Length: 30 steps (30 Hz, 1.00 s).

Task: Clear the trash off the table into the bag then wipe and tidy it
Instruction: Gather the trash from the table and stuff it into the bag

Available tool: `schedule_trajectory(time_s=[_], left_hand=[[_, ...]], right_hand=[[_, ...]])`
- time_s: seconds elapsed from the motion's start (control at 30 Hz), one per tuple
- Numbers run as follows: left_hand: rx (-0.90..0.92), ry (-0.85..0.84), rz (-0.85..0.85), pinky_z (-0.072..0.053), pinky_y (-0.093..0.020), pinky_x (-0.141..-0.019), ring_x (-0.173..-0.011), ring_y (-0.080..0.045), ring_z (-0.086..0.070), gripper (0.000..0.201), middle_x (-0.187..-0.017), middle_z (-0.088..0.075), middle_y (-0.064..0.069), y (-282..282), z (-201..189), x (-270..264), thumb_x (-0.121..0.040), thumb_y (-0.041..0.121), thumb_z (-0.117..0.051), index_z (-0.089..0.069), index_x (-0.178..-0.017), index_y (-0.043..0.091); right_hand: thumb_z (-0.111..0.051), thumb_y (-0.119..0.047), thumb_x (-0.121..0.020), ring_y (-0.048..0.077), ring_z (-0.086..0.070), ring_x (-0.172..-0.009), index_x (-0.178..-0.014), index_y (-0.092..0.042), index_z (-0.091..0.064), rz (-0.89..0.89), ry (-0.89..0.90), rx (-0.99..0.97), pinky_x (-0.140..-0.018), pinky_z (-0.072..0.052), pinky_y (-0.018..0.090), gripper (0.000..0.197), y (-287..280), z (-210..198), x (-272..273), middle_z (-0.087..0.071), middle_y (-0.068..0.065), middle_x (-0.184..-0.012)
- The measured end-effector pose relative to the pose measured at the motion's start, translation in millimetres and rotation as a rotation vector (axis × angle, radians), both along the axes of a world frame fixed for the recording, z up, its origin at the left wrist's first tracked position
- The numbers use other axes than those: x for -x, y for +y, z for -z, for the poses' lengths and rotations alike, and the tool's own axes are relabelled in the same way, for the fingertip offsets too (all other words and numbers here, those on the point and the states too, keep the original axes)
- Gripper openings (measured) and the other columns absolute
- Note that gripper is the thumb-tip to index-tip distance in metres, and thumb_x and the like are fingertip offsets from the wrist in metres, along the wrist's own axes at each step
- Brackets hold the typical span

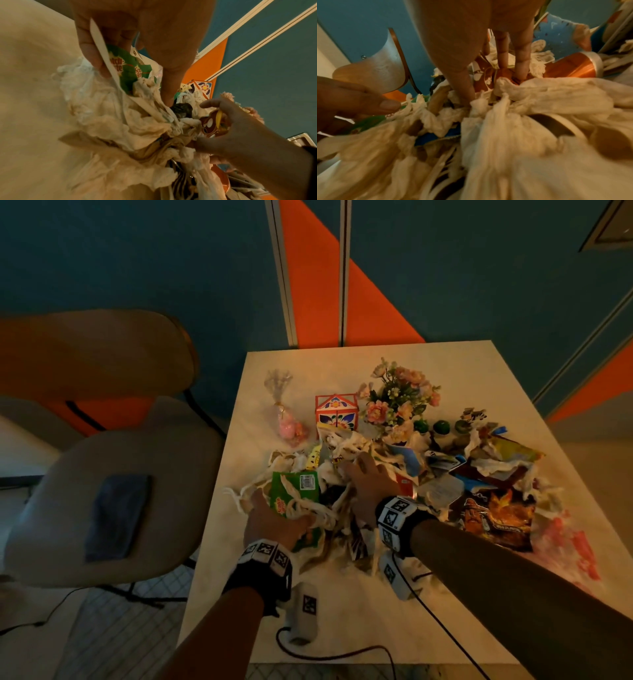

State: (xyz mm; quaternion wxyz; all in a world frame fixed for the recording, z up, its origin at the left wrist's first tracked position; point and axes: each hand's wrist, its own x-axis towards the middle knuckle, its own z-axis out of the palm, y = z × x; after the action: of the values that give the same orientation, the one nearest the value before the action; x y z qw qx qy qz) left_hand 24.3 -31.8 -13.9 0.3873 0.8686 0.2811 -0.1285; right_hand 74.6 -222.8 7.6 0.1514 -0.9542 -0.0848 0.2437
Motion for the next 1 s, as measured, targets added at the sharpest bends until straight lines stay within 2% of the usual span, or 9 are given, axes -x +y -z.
schedule_trajectory(time_s=[0.1, 0.27, 0.33, 0.43, 0.53, 0.63, 0.77, 0.87, 1.0], left_hand=[[-0.006, 0.015, -0.022, -0.043, -0.040, -0.097, -0.127, -0.032, -0.045, 0.123, -0.144, -0.038, -0.012, -5.7, -1.7, -5.9, -0.055, 0.042, -0.087, -0.010, -0.146, 0.018], [0.001, 0.066, -0.035, -0.048, -0.036, -0.092, -0.115, -0.031, -0.056, 0.114, -0.130, -0.054, -0.013, -5.2, 2.5, -9.2, -0.060, 0.026, -0.086, -0.012, -0.145, 0.017], [0.017, 0.087, -0.049, -0.048, -0.035, -0.091, -0.115, -0.031, -0.056, 0.108, -0.130, -0.055, -0.014, -2.1, 2.7, -8.4, -0.060, 0.022, -0.086, -0.019, -0.144, 0.018], [0.006, 0.087, -0.030, -0.045, -0.025, -0.079, -0.101, -0.026, -0.058, 0.083, -0.121, -0.060, -0.012, 1.8, -2.1, -5.8, -0.062, 0.018, -0.084, -0.039, -0.132, 0.019], [-0.040, 0.077, 0.049, -0.041, -0.022, -0.079, -0.108, -0.024, -0.058, 0.075, -0.123, -0.060, -0.008, 7.1, -6.7, -4.5, -0.064, 0.020, -0.084, -0.049, -0.130, 0.017], [-0.069, 0.069, 0.093, -0.044, -0.025, -0.088, -0.115, -0.024, -0.055, 0.079, -0.127, -0.059, -0.007, 8.8, -12.7, -3.4, -0.066, 0.020, -0.083, -0.047, -0.136, 0.016], [-0.113, 0.065, 0.154, -0.044, -0.024, -0.081, -0.110, -0.026, -0.058, 0.062, -0.121, -0.062, -0.009, 4.6, -18.9, 1.1, -0.068, 0.017, -0.078, -0.054, -0.126, 0.012], [-0.148, 0.012, 0.171, -0.043, -0.025, -0.078, -0.105, -0.028, -0.059, 0.052, -0.115, -0.064, -0.011, -1.5, -25.1, 7.5, -0.071, 0.016, -0.072, -0.056, -0.121, 0.013], [-0.107, -0.153, 0.040, -0.040, -0.025, -0.075, -0.096, -0.028, -0.061, 0.041, -0.105, -0.066, -0.011, -8.7, -41.9, 20.0, -0.076, 0.010, -0.069, -0.060, -0.115, 0.013]], right_hand=[[-0.057, -0.005, -0.082, 0.041, -0.021, -0.140, -0.148, -0.036, -0.014, -0.025, 0.004, 0.030, -0.104, -0.041, 0.051, 0.084, -0.4, 0.8, -6.2, -0.004, 0.005, -0.159], [-0.056, -0.011, -0.082, 0.037, -0.023, -0.140, -0.147, -0.029, -0.018, 0.002, -0.010, 0.019, -0.107, -0.039, 0.051, 0.078, -0.5, 1.4, -7.5, -0.014, 0.006, -0.157], [-0.057, -0.011, -0.082, 0.036, -0.020, -0.142, -0.147, -0.029, -0.018, 0.014, -0.001, 0.007, -0.109, -0.036, 0.051, 0.078, -4.7, 0.7, -9.2, -0.014, 0.005, -0.157], [-0.057, -0.015, -0.083, 0.035, -0.022, -0.142, -0.142, -0.027, -0.025, 0.057, -0.004, -0.009, -0.107, -0.035, 0.048, 0.069, -12.7, -3.6, -11.5, -0.018, 0.006, -0.155], [-0.051, -0.019, -0.086, 0.033, -0.036, -0.131, -0.122, -0.019, -0.044, 0.130, -0.073, -0.106, -0.099, -0.040, 0.042, 0.037, -20.2, -10.1, -13.2, -0.034, 0.008, -0.141], [-0.059, -0.008, -0.078, 0.031, -0.049, -0.111, -0.103, -0.012, -0.055, 0.155, -0.126, -0.175, -0.090, -0.047, 0.038, 0.026, -30.0, -14.4, -16.0, -0.046, 0.007, -0.118], [-0.064, -0.002, -0.074, 0.021, -0.044, -0.091, -0.087, -0.015, -0.057, 0.161, -0.154, -0.206, -0.070, -0.036, 0.029, 0.020, -48.9, -27.6, -14.7, -0.039, -0.002, -0.102], [-0.063, -0.005, -0.076, 0.020, -0.039, -0.085, -0.083, -0.016, -0.054, 0.122, -0.254, -0.260, -0.069, -0.031, 0.027, 0.016, -64.9, -42.4, -9.5, -0.037, -0.001, -0.099], [-0.060, -0.005, -0.080, 0.020, -0.037, -0.081, -0.082, -0.013, -0.053, 0.094, -0.327, -0.354, -0.073, -0.031, 0.030, 0.011, -90.5, -67.4, -6.6, -0.039, 0.001, -0.097]])
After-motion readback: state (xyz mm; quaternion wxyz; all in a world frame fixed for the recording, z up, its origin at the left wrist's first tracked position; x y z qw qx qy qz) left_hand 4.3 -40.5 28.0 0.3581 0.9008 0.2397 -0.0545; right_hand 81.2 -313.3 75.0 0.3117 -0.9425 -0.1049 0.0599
